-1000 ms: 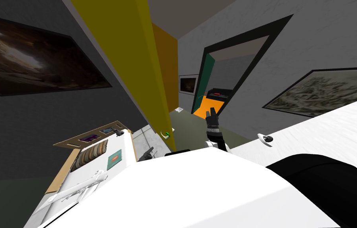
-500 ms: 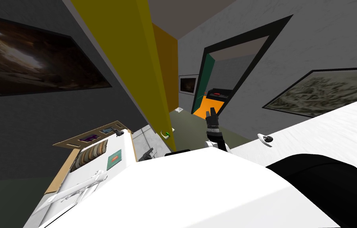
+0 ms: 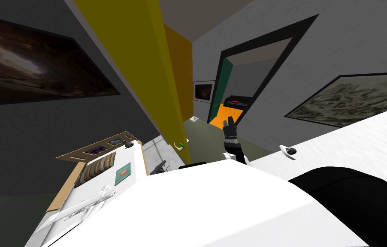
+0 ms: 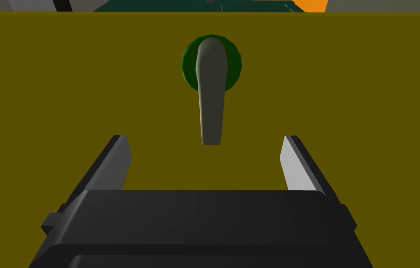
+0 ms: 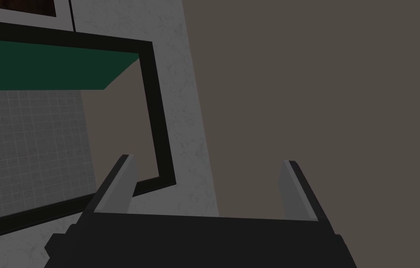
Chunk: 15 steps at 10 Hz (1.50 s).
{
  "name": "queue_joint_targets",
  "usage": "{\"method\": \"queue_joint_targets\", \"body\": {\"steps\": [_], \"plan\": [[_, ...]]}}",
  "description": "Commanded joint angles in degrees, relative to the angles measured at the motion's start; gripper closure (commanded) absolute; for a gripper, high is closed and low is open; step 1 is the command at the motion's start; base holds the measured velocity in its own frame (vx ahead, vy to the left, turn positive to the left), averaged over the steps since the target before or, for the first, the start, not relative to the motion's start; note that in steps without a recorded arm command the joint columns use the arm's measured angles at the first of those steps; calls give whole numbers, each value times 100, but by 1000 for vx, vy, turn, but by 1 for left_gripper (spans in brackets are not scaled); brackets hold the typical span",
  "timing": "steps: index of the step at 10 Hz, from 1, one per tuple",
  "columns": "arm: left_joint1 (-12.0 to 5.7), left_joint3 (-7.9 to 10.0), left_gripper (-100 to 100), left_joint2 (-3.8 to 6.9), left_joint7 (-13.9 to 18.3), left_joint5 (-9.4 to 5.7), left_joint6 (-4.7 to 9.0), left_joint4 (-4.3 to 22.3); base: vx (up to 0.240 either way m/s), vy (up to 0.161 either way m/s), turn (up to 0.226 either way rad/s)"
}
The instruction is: Push the door open
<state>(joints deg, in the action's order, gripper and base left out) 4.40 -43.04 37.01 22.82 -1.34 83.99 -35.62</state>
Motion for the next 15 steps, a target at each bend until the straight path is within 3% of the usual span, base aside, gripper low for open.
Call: {"method": "queue_joint_targets", "body": {"steps": [1,3,4,5,11,12,13,15], "plan": [[1,0,-100,0,0,0,0,0,-4,11,42],[-26,96,-100,-35,35,-67,-81,32,-4,19,-48],[-43,46,-100,-50,16,-31,-16,83,-3,14,-27],[-120,102,-100,-94,62,-43,-128,92,65,-53,-53],[-334,250,-100,-210,186,-68,-454,83,134,-120,-65],[-360,224,-100,-238,173,-59,-321,233,66,-64,-7],[-360,224,100,-238,173,-59,-321,233,-9,9,12],[-360,224,100,-238,173,-59,-321,233,-24,25,-2]]}}
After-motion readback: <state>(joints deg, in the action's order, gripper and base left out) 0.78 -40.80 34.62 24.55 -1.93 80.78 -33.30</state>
